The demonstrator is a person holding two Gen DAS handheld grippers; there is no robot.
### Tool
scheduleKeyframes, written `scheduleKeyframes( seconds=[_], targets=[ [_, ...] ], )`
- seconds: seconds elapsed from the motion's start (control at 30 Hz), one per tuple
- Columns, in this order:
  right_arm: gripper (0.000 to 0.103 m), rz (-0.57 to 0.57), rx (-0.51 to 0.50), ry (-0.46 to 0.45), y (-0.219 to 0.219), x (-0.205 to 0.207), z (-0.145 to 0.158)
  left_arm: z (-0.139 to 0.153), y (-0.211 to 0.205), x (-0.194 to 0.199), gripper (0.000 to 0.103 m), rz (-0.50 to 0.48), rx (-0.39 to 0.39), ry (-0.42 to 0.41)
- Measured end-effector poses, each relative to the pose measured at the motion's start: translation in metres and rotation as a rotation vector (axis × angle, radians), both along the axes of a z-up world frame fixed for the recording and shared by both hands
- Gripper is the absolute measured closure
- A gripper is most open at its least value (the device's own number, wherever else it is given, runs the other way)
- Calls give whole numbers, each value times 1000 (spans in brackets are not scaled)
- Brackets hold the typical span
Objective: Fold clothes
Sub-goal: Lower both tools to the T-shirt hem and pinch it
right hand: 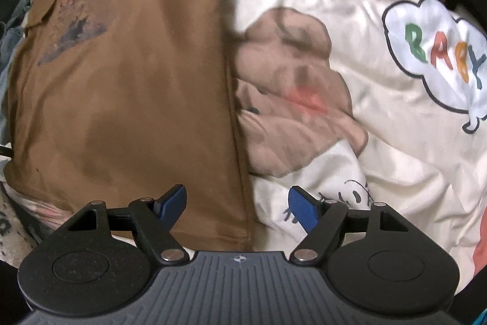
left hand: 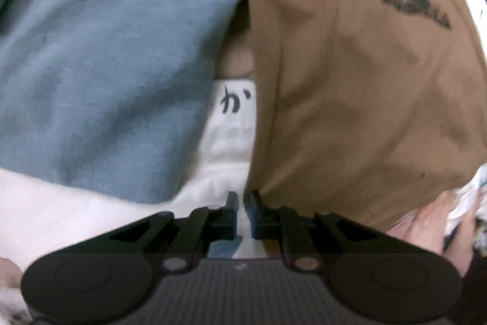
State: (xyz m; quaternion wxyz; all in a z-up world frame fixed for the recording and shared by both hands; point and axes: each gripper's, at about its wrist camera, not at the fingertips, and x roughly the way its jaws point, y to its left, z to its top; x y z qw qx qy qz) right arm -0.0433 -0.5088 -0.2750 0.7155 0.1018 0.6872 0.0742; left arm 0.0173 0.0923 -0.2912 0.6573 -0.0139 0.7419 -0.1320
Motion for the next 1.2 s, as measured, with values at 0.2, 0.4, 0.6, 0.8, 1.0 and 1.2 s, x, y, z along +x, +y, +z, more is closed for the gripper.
scheduleKeyframes(
  seconds=[0.2, 0.4, 0.6, 0.8, 1.0, 1.2],
  targets=[
    [25, 13, 13, 27, -1, -5, -10, -2, 5, -11, 51, -27, -62, 33],
    [43, 33, 30, 50, -2, -11, -19, -10, 7, -24, 54, -37, -144, 123],
    [101, 33, 83, 109, -9, -14, -27, -12, 11, -37, 100, -19, -183, 175],
    [101, 34, 116, 97, -16, -18, -19, 1, 21, -44, 100, 23, -206, 148],
    [78, 9, 149, 87, -22, -14, -23, -7, 14, -41, 76, 5, -217, 160],
    [75, 35, 137, 94, -10, -19, -38, -10, 23, -41, 93, 41, -235, 170]
  ],
)
